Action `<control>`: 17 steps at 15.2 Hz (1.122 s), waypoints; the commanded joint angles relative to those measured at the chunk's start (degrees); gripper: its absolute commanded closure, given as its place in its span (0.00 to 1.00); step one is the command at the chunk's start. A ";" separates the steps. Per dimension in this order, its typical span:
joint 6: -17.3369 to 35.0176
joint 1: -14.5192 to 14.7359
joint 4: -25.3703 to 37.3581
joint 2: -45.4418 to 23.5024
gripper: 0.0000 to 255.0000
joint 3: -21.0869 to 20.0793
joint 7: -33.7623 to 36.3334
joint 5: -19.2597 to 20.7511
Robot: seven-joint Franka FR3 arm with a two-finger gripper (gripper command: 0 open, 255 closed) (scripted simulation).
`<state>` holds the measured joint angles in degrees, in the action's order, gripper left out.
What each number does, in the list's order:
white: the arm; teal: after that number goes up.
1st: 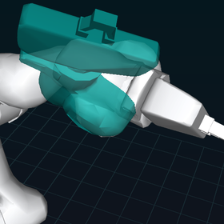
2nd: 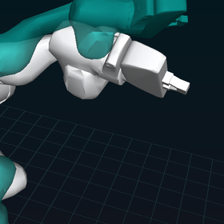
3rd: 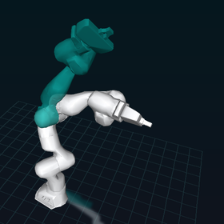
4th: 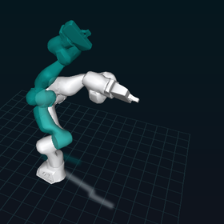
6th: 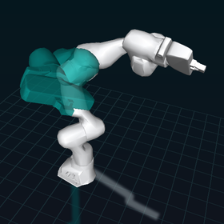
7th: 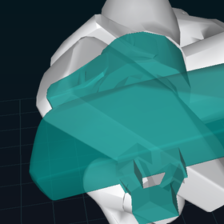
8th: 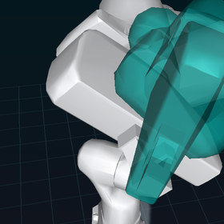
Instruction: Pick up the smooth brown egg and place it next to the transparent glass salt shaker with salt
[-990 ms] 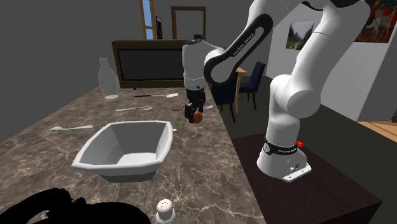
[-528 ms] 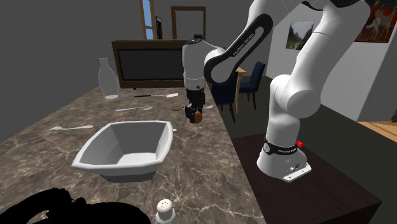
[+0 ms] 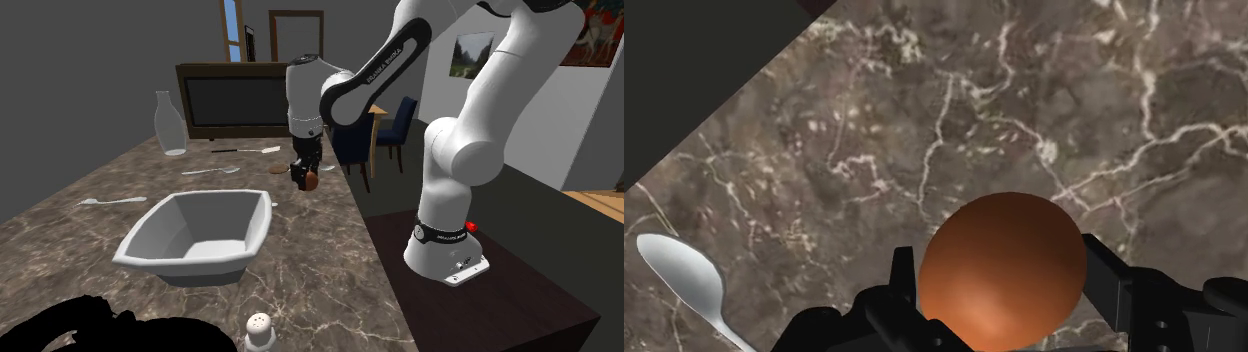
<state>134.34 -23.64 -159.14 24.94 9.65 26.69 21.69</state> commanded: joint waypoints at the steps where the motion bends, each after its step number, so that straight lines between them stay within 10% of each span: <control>1: -1.97 0.13 0.58 1.42 1.00 -0.04 -0.58 -0.44; 17: -16.82 1.25 8.10 8.97 1.00 -1.15 -3.87 -3.49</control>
<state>118.37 -22.52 -151.64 33.71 8.67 22.87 18.42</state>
